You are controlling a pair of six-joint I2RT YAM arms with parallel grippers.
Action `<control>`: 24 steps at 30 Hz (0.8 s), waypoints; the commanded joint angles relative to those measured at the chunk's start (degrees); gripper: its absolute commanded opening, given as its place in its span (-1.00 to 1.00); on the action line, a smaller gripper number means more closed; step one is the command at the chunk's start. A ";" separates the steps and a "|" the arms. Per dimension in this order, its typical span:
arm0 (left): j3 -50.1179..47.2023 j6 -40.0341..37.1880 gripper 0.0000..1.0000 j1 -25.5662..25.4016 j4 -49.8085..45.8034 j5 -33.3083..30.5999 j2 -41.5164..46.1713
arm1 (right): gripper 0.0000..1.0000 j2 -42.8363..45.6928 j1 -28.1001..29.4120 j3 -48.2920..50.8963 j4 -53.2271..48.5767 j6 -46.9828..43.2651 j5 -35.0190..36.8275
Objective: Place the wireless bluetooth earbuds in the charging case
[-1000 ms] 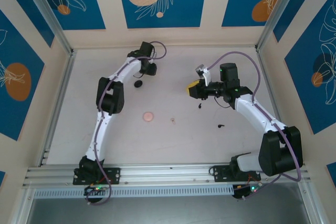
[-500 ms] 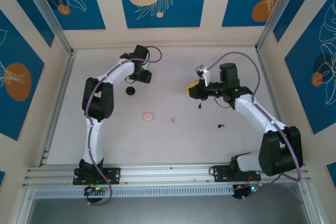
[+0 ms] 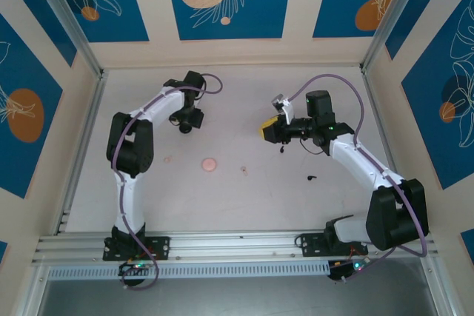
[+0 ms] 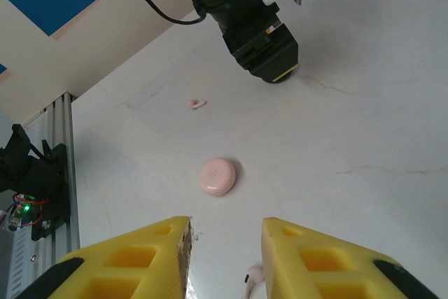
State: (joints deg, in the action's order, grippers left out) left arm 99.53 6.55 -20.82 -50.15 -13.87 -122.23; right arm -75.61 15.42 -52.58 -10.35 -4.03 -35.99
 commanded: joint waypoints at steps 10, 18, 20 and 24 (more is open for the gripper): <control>-0.52 1.63 0.00 2.36 0.60 0.92 -7.19 | -0.35 2.28 0.85 0.63 -2.70 -0.54 0.12; -0.65 0.71 -0.30 2.45 1.22 1.48 -6.83 | -0.35 2.49 0.92 0.55 -2.83 -0.64 0.44; -0.83 0.56 -0.33 2.45 1.11 1.83 -5.74 | -0.35 2.51 0.88 0.53 -2.63 -0.19 0.44; -2.58 -0.12 -0.39 2.15 2.08 6.04 -1.17 | -0.35 2.49 -0.01 0.53 -0.46 4.84 0.29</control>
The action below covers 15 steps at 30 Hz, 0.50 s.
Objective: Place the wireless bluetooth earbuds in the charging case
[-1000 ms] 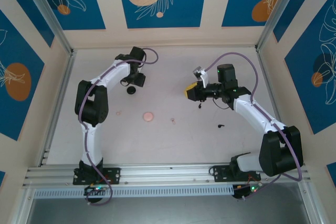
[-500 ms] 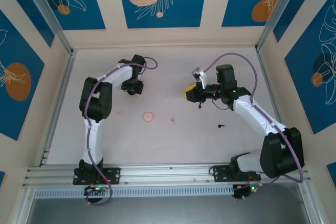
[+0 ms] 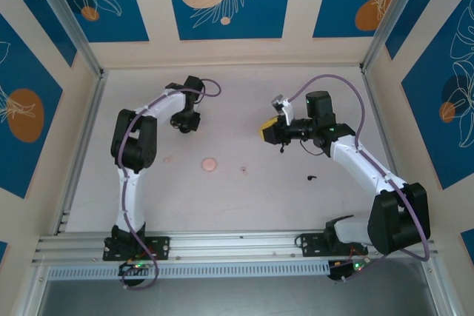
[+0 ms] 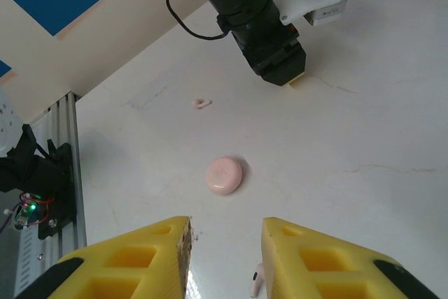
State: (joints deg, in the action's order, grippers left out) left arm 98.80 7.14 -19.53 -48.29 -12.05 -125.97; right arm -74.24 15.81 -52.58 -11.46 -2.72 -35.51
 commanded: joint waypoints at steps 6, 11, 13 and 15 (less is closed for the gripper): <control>-11.71 -7.81 -0.42 -1.24 8.27 16.18 14.95 | -0.36 -0.75 -2.58 -2.62 -2.79 15.36 3.02; -24.34 -16.11 -0.43 -2.99 19.57 32.76 26.51 | -0.32 -5.25 -3.20 -8.86 -14.86 22.89 5.99; -27.79 -22.34 -0.42 -5.20 21.57 37.25 30.15 | -0.30 -6.96 -3.10 -10.51 -18.04 26.18 5.18; -30.38 -27.32 -0.41 -7.50 23.02 40.49 32.94 | -0.27 -8.22 -2.71 -11.38 -19.32 28.30 2.87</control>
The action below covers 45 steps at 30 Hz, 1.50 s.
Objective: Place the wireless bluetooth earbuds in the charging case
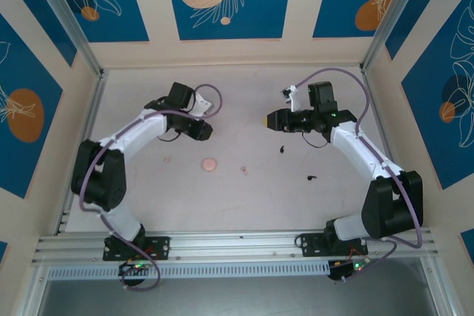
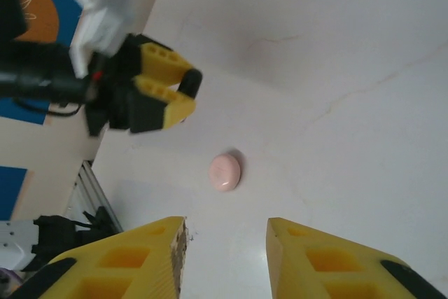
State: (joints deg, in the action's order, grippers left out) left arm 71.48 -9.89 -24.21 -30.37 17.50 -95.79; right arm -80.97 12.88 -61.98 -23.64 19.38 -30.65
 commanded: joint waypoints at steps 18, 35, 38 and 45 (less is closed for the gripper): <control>-14.27 -28.33 -0.44 -11.84 15.18 7.76 14.61 | -0.22 -7.62 8.26 -4.99 -6.99 21.13 -16.99; -14.54 -29.13 -0.45 -14.77 17.10 5.18 17.06 | -0.15 -13.83 13.66 -7.17 -3.91 23.31 -17.26; -14.35 -28.97 -0.46 -15.14 17.51 4.91 17.43 | -0.15 -14.61 14.22 -7.63 -3.74 23.34 -17.61; -14.35 -28.61 -0.46 -15.69 18.33 4.52 18.00 | -0.39 -15.04 14.73 -7.47 -3.47 22.63 -18.19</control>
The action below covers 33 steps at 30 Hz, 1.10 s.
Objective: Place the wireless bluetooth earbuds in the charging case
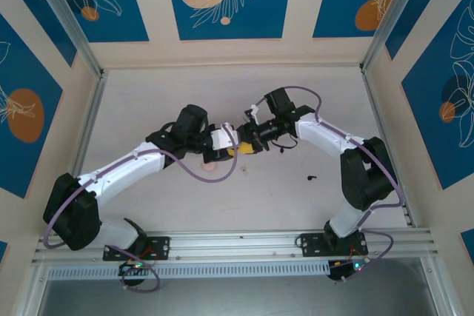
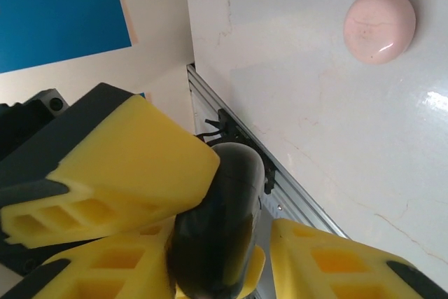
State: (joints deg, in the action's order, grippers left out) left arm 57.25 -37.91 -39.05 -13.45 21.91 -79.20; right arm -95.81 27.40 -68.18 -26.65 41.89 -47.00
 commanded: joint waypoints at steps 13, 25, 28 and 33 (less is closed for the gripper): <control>-2.42 8.93 0.74 0.10 9.23 3.56 3.64 | -0.59 16.76 -6.57 12.78 13.03 -19.44 4.18; -2.34 16.07 0.25 1.18 15.76 22.00 2.83 | -0.58 30.93 -11.97 25.49 25.55 -53.36 -8.00; -1.82 16.68 0.18 1.20 16.26 24.86 1.80 | -0.58 31.12 -11.85 24.72 21.96 -60.93 -11.02; -1.19 17.33 -0.02 1.12 16.90 29.33 0.24 | -0.57 30.62 -11.04 23.09 16.66 -68.66 -12.35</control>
State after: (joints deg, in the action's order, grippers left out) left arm 54.17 -21.50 -38.26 1.78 45.15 -77.91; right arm -65.43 15.84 -43.13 -5.91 -17.78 -55.94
